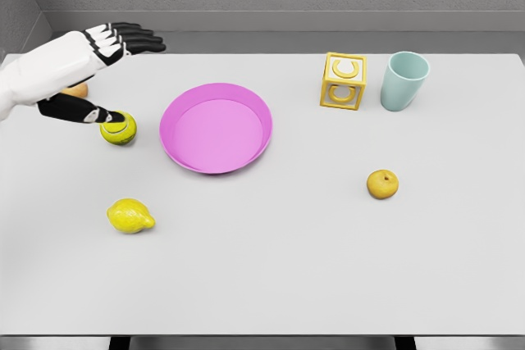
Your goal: Put the lemon on the plate with left arm
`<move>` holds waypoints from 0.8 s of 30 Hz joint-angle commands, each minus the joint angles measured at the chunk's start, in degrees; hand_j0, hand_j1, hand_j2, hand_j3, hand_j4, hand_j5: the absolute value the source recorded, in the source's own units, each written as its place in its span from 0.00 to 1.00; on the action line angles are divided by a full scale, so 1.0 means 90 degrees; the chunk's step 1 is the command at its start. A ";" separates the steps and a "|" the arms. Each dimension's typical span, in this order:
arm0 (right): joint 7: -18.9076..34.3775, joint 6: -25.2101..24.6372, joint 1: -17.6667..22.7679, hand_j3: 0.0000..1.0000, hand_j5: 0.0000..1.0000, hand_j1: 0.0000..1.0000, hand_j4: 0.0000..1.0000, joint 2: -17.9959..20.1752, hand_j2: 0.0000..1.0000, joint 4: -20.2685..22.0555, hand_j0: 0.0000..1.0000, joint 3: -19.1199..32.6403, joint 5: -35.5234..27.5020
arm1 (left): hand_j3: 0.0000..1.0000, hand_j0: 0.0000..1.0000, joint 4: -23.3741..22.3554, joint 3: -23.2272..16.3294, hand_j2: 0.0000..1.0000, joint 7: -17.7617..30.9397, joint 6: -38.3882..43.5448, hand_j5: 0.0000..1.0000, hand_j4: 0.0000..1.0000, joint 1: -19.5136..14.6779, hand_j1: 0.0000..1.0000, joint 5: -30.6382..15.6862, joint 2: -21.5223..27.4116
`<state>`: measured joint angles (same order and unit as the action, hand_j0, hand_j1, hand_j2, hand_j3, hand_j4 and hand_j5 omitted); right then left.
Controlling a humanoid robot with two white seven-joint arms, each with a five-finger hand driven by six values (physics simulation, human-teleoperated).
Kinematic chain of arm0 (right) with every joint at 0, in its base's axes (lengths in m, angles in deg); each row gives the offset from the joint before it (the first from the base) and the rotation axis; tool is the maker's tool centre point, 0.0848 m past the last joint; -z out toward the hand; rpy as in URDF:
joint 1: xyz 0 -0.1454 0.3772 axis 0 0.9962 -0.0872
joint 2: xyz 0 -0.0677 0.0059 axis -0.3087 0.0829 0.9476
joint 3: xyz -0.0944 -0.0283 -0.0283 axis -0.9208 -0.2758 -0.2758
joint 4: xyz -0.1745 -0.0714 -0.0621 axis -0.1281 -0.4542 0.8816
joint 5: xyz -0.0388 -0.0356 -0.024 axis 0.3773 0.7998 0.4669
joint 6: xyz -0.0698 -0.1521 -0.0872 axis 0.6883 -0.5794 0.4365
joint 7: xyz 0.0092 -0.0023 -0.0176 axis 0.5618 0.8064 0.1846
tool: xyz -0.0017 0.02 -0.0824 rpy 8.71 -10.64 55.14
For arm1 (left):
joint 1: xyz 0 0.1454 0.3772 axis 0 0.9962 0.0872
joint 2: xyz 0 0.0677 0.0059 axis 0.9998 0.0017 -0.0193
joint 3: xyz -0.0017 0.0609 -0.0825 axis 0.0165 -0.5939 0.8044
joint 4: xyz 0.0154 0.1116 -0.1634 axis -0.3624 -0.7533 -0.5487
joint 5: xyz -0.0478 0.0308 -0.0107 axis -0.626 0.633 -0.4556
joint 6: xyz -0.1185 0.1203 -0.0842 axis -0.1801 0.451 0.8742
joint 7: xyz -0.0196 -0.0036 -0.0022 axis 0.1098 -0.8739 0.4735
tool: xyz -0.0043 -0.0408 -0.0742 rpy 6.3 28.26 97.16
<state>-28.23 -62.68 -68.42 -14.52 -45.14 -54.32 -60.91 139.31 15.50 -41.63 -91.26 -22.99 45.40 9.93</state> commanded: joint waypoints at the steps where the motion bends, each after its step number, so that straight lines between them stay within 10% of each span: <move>1: 0.0001 0.0000 0.0000 1.00 1.00 1.00 1.00 0.0000 1.00 0.0000 1.00 0.0001 0.0004 | 1.00 1.00 0.0015 0.0008 1.00 -0.0004 0.0020 1.00 1.00 0.0000 1.00 -0.0044 0.0082; 8: 0.0001 0.0000 0.0000 1.00 1.00 1.00 1.00 0.0000 1.00 0.0000 1.00 0.0001 -0.0006 | 1.00 1.00 0.0015 -0.0011 1.00 -0.0004 0.0010 1.00 1.00 0.0098 1.00 -0.0015 0.0072; 24: 0.0001 0.0000 0.0000 1.00 1.00 1.00 1.00 0.0000 1.00 -0.0009 1.00 0.0001 -0.0006 | 1.00 1.00 0.0327 0.0214 1.00 -0.0004 -0.0070 1.00 1.00 0.1953 1.00 -0.0024 0.0619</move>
<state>-28.23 -62.68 -68.42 -14.52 -45.17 -54.31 -60.95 142.20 17.35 -41.62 -92.08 -5.15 45.71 15.56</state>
